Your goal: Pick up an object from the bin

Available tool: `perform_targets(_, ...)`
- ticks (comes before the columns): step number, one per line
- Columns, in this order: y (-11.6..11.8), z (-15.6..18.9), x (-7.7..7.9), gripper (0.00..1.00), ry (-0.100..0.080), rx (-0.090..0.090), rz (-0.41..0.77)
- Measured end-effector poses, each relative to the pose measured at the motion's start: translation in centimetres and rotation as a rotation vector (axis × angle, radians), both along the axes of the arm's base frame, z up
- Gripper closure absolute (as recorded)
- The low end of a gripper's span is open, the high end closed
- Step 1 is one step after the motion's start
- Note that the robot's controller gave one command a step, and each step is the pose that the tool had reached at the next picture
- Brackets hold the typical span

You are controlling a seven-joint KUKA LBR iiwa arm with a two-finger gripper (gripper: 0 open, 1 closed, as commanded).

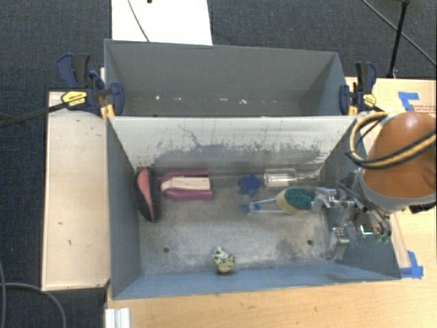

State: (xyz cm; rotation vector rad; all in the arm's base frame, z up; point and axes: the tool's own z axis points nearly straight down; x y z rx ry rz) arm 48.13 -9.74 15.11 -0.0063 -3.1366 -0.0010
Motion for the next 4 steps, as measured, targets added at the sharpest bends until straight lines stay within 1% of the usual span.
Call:
perform_targets(1,2.0,-2.2,11.1,0.00,-0.011,0.000,0.408)
perform_targets(2,0.1,-8.2,9.2,0.00,-0.003,0.002,0.292)
perform_targets(3,0.2,-8.1,9.3,1.00,-0.006,0.000,0.296)
perform_targets(4,-0.9,7.0,5.6,1.00,-0.015,-0.003,0.303)
